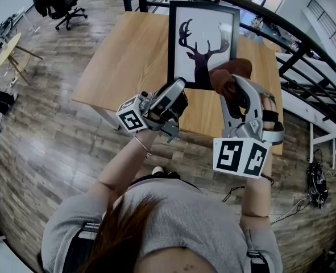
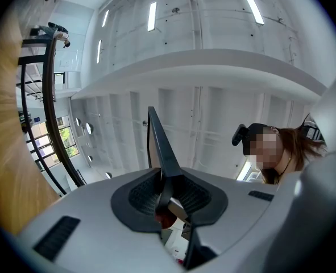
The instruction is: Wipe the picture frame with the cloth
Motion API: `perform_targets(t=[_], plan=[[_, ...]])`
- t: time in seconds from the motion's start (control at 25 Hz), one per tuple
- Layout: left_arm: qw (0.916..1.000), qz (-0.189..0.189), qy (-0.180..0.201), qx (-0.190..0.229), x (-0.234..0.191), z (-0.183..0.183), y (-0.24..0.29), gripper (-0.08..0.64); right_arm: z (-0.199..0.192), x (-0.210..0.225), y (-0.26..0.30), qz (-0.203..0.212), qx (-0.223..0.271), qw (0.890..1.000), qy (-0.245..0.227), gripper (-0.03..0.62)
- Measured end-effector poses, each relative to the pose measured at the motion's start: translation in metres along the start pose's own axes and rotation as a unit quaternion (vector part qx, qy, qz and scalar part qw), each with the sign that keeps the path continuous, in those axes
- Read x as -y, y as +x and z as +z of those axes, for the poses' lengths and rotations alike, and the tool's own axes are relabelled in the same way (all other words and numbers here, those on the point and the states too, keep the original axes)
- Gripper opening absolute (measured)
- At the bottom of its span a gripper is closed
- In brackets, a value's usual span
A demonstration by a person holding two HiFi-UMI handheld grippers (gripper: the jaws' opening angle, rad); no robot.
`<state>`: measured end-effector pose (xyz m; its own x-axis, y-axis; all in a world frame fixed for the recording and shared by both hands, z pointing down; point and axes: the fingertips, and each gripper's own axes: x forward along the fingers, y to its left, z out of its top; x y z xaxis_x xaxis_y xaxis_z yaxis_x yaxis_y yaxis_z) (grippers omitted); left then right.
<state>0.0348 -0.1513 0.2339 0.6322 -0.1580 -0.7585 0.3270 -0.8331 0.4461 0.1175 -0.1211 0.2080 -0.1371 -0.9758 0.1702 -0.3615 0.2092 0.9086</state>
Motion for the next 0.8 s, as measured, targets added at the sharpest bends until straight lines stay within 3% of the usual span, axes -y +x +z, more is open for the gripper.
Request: perform_targets(t=[0.52,0.8], plan=[[0.9995,0.028,-0.006,-0.012,-0.019,-0.004,-0.01,0.074,-0.011,-0.038,-0.004,0.051,-0.01,0.998,0.022,0.133],[0.9986,0.047,-0.017,-0.016,-0.033,-0.012,-0.018,0.074,-0.01,-0.035,-0.01,0.039,0.029,0.994,0.094,0.133]])
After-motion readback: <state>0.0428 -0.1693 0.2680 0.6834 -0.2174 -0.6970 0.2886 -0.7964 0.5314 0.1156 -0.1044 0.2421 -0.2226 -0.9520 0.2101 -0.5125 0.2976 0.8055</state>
